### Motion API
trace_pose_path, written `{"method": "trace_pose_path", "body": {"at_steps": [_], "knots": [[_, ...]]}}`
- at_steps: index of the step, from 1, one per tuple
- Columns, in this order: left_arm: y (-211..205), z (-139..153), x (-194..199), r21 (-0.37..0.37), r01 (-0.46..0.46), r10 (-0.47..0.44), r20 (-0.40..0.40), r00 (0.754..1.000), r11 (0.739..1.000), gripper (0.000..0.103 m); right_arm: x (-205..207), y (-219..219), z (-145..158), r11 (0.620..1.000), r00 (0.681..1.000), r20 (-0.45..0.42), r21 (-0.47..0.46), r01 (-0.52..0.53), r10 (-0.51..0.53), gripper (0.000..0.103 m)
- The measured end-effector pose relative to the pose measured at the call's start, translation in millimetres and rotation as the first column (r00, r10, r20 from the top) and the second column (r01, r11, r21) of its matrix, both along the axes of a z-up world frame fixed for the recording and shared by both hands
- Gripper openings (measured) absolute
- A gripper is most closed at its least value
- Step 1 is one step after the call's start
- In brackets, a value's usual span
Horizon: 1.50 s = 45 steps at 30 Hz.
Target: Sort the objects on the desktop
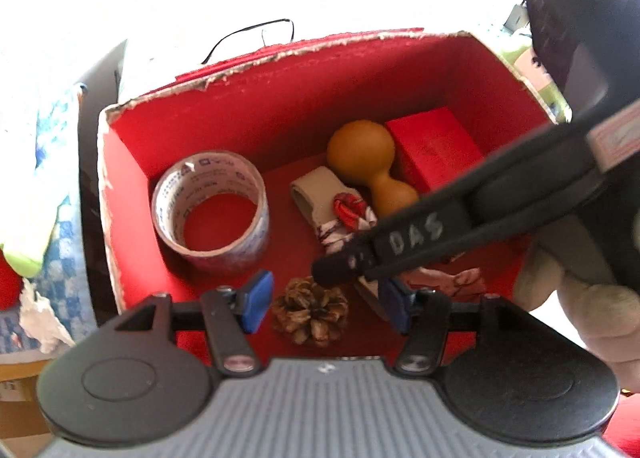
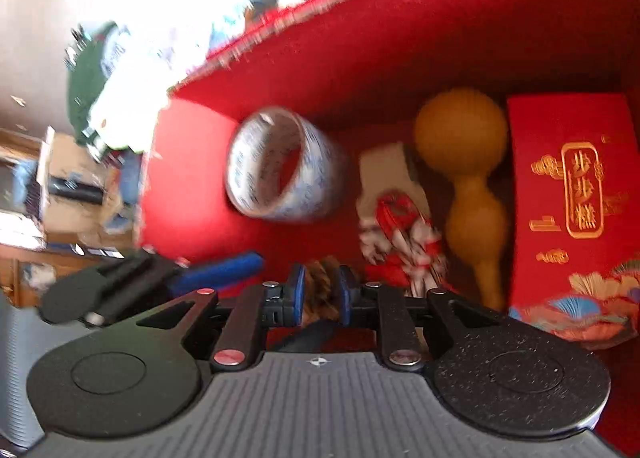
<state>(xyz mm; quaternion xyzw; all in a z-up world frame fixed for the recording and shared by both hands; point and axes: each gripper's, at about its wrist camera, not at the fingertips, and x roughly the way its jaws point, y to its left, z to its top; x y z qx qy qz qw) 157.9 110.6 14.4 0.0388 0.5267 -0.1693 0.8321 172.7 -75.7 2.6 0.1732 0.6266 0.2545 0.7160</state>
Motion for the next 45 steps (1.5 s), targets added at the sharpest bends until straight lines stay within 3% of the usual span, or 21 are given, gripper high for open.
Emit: {"method": "trace_pose_path", "body": {"at_steps": [4,6,9,11,13,17,21,25,26,27,29,37,40,45], "knots": [[-2,-2,-3,0.021,0.008,-0.008,0.01,1.0,1.0,0.061,3,7,-9,1.0,0.998,-0.061,0.005,-0.008,0.009,0.021],[2,-4,-1,0.017,-0.005,0.005,0.01,1.0,1.0,0.055,7,8,-16,0.997,0.994,-0.106,0.071,0.024,-0.016,0.025],[4,-4,-2,-0.009,-0.02,0.02,0.017,1.0,1.0,0.054,11,-5,-24,0.972,0.986,-0.139,0.206,0.115,-0.087,0.016],[4,-4,-3,-0.011,-0.022,0.022,0.022,1.0,1.0,0.055,11,-12,-25,0.962,0.985,-0.121,0.227,0.15,-0.125,0.017],[2,-5,-3,-0.019,-0.02,0.02,0.028,0.999,1.0,0.061,9,-17,-19,0.964,0.987,-0.067,0.213,0.158,-0.147,0.018],[-3,-11,-2,0.005,-0.041,0.041,0.036,0.999,0.999,0.062,5,-23,-1,0.986,0.986,0.097,0.112,0.123,-0.134,0.018],[-7,-13,3,0.032,-0.085,0.084,0.051,0.995,0.996,0.061,-5,-34,14,0.994,0.959,0.279,-0.08,0.073,-0.048,0.018],[-9,-19,8,0.052,-0.148,0.145,0.046,0.988,0.988,0.056,-12,-50,18,0.987,0.932,0.359,-0.13,0.098,-0.045,0.019],[-9,-23,10,0.06,-0.161,0.159,0.034,0.987,0.985,0.053,-12,-55,18,0.985,0.926,0.373,-0.128,0.115,-0.06,0.019],[-9,-25,12,0.067,-0.173,0.171,0.024,0.985,0.983,0.041,-12,-60,18,0.983,0.921,0.382,-0.127,0.133,-0.075,0.02],[-7,-27,14,0.074,-0.191,0.19,0.019,0.982,0.979,0.041,-12,-62,17,0.98,0.914,0.394,-0.124,0.158,-0.098,0.02],[-19,-32,16,0.253,-0.12,0.125,-0.005,0.992,0.96,0.037,-13,-54,19,0.977,0.901,0.424,-0.132,0.165,-0.095,0.02],[-14,-28,19,0.241,-0.086,0.099,-0.043,0.994,0.967,0.024,-11,-49,20,0.979,0.902,0.423,-0.133,0.158,-0.088,0.02],[-7,-1,19,0.167,-0.087,0.088,0.0,0.996,0.982,0.023,-11,-53,19,0.981,0.906,0.411,-0.11,0.161,-0.103,0.02]]}}
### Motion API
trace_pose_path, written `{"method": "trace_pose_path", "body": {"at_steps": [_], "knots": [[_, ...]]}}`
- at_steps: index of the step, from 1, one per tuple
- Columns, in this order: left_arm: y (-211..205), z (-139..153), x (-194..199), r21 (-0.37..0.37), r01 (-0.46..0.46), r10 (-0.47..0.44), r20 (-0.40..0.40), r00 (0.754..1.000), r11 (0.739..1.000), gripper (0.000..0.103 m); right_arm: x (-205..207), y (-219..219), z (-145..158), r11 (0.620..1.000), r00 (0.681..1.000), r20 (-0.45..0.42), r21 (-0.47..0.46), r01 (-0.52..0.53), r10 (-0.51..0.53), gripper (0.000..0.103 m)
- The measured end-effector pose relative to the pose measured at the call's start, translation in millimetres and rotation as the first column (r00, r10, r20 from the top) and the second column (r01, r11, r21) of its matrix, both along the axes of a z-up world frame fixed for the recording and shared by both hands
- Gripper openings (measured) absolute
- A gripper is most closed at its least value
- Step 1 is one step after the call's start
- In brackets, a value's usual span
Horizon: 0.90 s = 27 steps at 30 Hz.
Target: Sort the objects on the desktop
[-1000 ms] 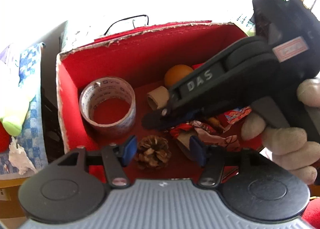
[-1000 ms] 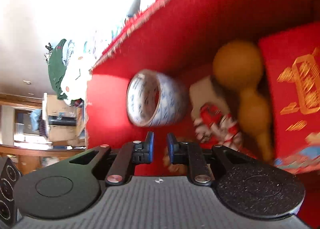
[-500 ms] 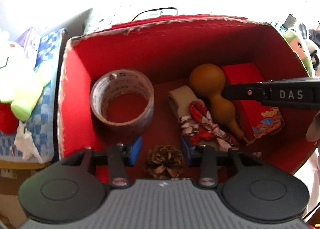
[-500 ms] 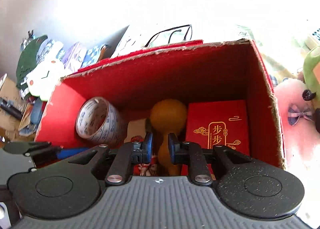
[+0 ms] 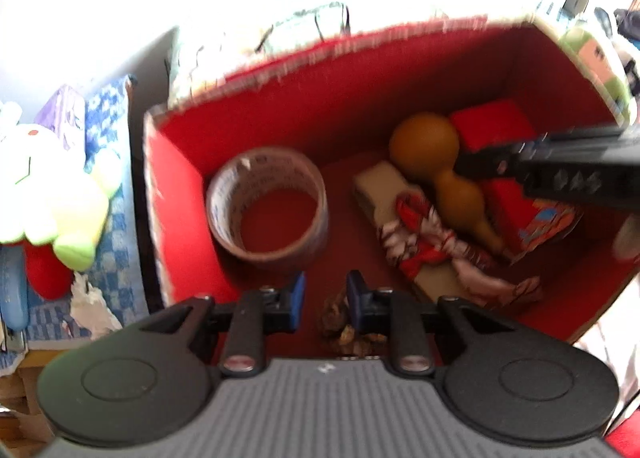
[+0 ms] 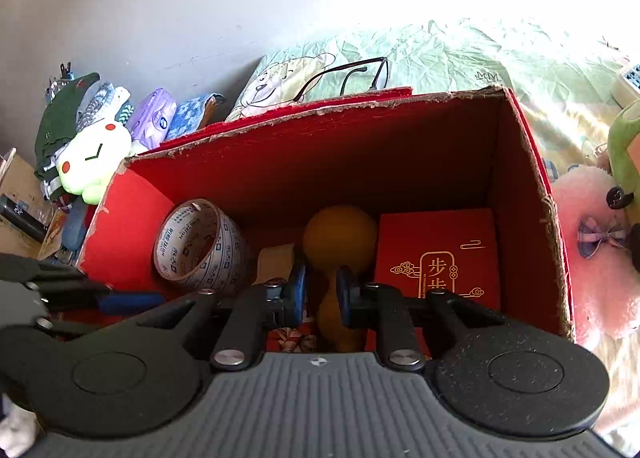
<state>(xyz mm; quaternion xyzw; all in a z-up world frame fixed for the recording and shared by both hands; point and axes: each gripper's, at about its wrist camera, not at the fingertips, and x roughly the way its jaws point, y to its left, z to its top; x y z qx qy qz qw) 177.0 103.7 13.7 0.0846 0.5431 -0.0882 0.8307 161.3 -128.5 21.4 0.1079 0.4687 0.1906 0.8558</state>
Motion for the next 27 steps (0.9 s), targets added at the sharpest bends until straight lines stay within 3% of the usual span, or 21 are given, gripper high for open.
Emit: {"method": "trace_pose_path", "body": {"at_steps": [3,7,11,15,18,24,27], "knots": [[-9,2,-1,-0.064,0.041,-0.043,-0.021,0.999,0.997,0.023,1,0,-2,1.0,1.0,-0.014,0.013,-0.001,0.001,0.02],[-23,-15,-3,-0.06,0.086,-0.091,-0.083,0.992,0.994,0.023,4,2,-3,1.0,0.999,-0.041,0.002,-0.014,0.014,0.02],[-20,-26,3,-0.052,0.048,-0.054,-0.129,0.99,0.998,0.023,4,8,-4,0.999,0.999,-0.042,-0.041,-0.021,0.019,0.02],[-13,-32,6,0.009,0.026,-0.025,-0.117,0.993,1.0,0.024,1,13,-3,0.996,1.0,-0.016,-0.082,-0.023,0.021,0.02],[-5,-32,8,-0.008,-0.006,0.005,-0.112,0.994,1.0,0.026,0,14,-3,0.995,1.0,-0.004,-0.094,-0.017,0.017,0.02],[-9,-27,8,0.082,-0.051,0.052,-0.012,0.999,0.995,0.029,2,13,-2,0.995,1.0,-0.008,-0.095,-0.013,0.013,0.019],[-11,-34,10,0.07,-0.086,0.087,-0.011,0.996,0.994,0.029,2,14,-2,0.994,1.0,-0.011,-0.105,-0.013,0.012,0.019]]}}
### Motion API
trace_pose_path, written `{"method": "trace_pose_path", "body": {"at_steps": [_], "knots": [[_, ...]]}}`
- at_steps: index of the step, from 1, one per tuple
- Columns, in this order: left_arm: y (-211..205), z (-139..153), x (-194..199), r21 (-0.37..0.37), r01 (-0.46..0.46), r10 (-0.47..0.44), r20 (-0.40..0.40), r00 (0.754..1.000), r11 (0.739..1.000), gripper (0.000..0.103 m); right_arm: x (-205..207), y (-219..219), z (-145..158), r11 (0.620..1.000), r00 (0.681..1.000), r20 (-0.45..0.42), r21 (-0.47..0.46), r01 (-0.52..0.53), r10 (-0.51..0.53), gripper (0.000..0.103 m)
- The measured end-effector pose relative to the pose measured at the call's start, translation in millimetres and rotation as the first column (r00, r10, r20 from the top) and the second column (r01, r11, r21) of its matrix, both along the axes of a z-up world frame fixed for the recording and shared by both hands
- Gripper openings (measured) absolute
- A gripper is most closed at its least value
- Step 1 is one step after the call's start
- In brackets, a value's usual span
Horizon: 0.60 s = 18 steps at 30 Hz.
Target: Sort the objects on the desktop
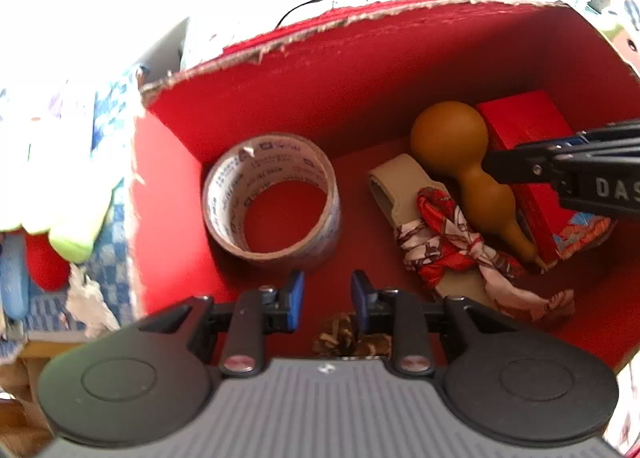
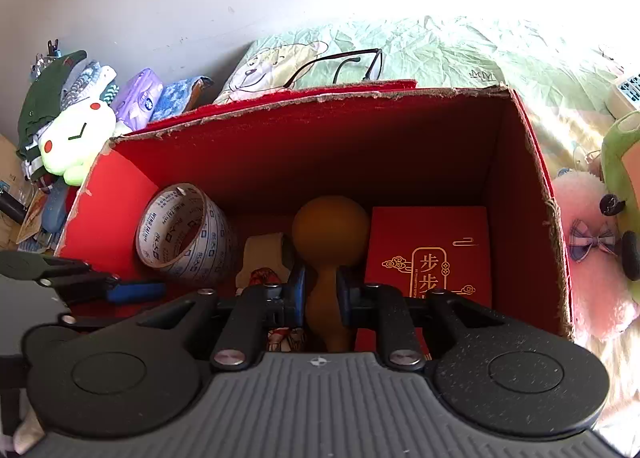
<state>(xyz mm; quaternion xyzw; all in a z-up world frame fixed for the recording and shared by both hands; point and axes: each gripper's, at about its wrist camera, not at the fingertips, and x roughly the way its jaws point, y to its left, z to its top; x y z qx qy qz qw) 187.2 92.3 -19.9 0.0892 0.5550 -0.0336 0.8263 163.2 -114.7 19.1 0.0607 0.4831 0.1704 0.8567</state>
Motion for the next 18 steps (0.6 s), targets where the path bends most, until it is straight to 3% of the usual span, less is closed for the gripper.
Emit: {"method": "trace_pose_path", "body": {"at_steps": [6,10,18], "knots": [[3.9,-1.4,-8.6,0.002,-0.04,0.04,0.036,0.999,0.999,0.031,-2.1,4.1,1.1,0.999,1.0,0.028,-0.038,-0.01,0.011,0.019],[8.9,-1.8,-6.3,-0.064,-0.073,0.075,0.029,0.997,0.995,0.031,-1.3,2.3,0.6,1.0,1.0,0.026,-0.028,-0.005,0.006,0.019],[3.1,1.6,-10.1,-0.032,-0.097,0.099,0.074,0.992,0.995,0.03,-2.5,3.4,1.4,1.0,1.0,0.029,-0.027,0.0,0.001,0.019]]}}
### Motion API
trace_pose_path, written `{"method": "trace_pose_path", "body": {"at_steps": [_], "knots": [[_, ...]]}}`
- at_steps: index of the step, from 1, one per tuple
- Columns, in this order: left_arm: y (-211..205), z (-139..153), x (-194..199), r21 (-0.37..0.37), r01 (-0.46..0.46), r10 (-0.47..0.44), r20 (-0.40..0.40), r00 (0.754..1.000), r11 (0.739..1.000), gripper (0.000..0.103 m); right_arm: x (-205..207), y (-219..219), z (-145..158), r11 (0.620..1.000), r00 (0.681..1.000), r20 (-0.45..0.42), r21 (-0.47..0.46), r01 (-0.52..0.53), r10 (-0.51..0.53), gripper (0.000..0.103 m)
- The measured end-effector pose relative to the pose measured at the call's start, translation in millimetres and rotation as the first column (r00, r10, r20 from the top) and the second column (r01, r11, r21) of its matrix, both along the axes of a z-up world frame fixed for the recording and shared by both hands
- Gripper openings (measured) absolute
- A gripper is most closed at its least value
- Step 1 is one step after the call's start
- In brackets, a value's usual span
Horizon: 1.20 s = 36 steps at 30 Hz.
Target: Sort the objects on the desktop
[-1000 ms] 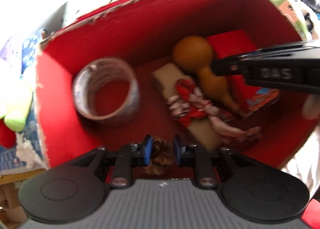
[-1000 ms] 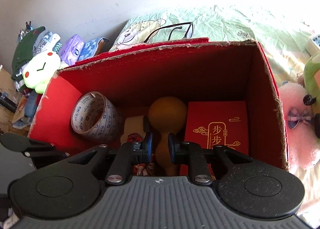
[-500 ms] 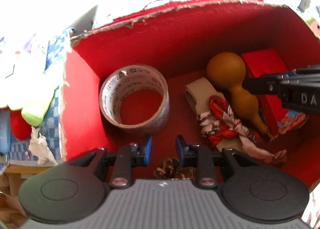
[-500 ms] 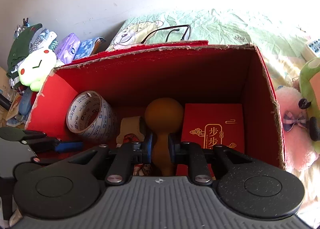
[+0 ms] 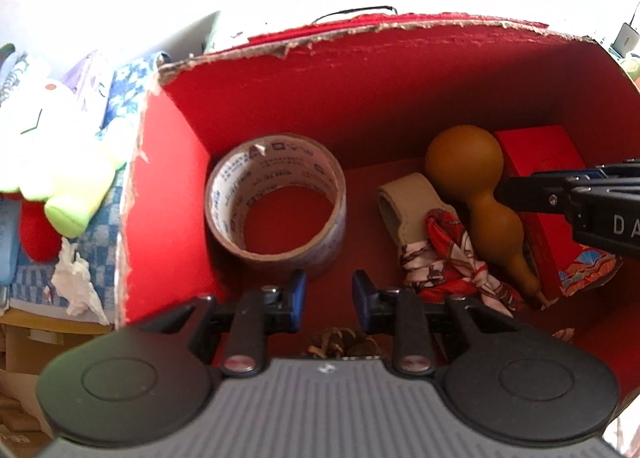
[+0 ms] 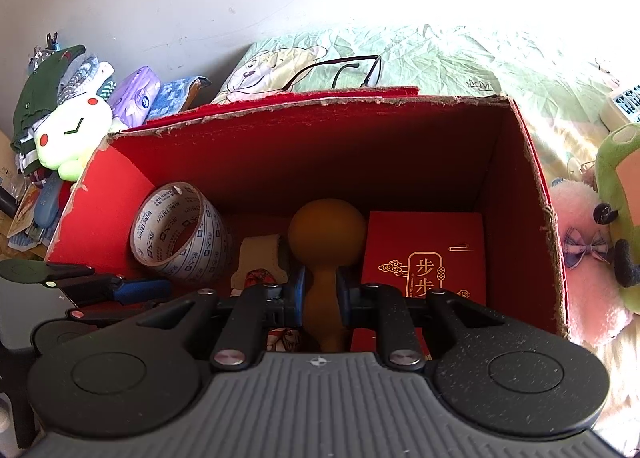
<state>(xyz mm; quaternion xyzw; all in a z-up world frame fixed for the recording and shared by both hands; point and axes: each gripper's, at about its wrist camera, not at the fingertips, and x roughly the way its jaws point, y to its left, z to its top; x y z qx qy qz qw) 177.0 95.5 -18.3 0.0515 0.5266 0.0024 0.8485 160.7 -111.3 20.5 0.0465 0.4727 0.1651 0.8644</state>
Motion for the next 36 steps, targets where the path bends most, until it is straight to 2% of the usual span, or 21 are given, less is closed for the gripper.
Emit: {"method": "trace_pose_path", "body": {"at_steps": [9,17,25,28,36], "knots": [[-1,4,-4,0.013,-0.016,0.016,0.015,1.0,1.0,0.028,-7,6,2,0.999,0.998,0.064,-0.036,-0.003,0.005,0.019],[-4,1,-1,0.019,-0.021,0.021,0.01,1.0,1.0,0.028,-5,7,1,0.999,0.998,0.054,-0.036,-0.031,0.033,0.02],[-3,2,-1,0.024,-0.026,0.025,0.009,1.0,0.999,0.029,-14,19,3,0.991,0.99,0.124,-0.123,-0.048,0.064,0.019],[-7,11,-7,0.029,-0.035,0.035,0.012,0.999,0.999,0.029,-13,16,2,0.993,0.99,0.124,-0.107,-0.052,0.066,0.02],[-5,6,-3,0.026,-0.057,0.057,0.017,0.998,0.998,0.029,-12,16,3,0.994,0.991,0.119,-0.094,-0.052,0.063,0.02]]}}
